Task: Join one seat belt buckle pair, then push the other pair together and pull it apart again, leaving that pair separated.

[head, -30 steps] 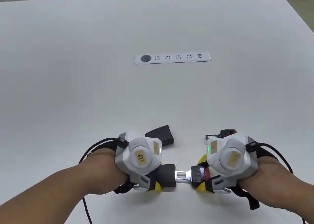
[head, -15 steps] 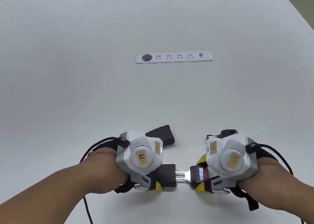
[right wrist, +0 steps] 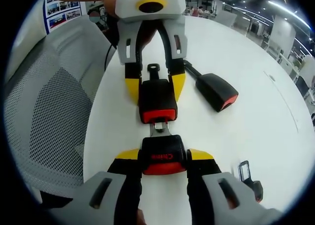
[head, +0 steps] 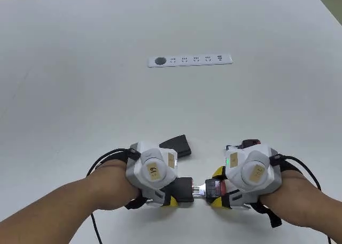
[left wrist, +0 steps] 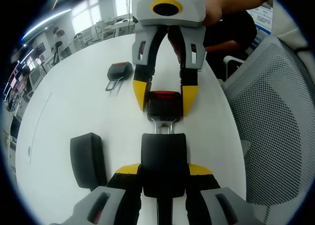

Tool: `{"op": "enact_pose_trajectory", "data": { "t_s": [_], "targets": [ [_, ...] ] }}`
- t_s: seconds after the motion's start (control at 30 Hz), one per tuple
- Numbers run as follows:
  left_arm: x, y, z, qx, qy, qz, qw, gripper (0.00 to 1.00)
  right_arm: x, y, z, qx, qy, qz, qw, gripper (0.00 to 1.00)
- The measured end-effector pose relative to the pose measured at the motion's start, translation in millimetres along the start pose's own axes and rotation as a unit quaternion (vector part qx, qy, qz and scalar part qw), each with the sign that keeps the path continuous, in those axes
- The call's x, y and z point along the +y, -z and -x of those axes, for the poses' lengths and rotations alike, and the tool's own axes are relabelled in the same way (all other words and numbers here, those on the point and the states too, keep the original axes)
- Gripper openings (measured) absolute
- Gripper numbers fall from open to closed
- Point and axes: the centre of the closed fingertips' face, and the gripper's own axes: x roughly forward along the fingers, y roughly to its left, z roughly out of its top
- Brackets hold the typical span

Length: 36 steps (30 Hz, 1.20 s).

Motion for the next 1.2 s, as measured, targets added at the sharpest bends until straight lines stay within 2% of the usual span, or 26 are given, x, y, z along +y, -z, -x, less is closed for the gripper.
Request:
{"op": "enact_pose_trajectory", "data": {
  "t_s": [0.33,0.5,1.0,1.1,1.2],
  "targets": [
    [0.3,1.3,0.3,0.002,0.0,-0.003,1.0,0.34,2.9,-3.4,-0.1,0.003,-0.013,0.003,0.9999,0.34],
    [0.9,1.8,0.5,-0.005,0.0,0.001,1.0,0.34,2.3,-5.1,-1.1,0.001,-0.013,0.007,0.9999,0.33],
    [1.5,0.6,-0.6,-0.004,0.001,-0.002,1.0,0.34,-0.1,-8.5,-4.0,-0.003,-0.01,0.009,0.9999,0.32],
    [2.8,1.8,-0.6,-0.003,0.0,-0.002,1.0,0.34,2.6,-15.7,-9.8,-0.005,-0.005,0.008,0.9999,0.32],
    [2.8,1.1,-0.1,-0.004,0.0,-0.001,1.0,0.34,1.3,-15.8,-10.5,-0.007,-0.004,0.006,1.0,0.32]
  ]
}}
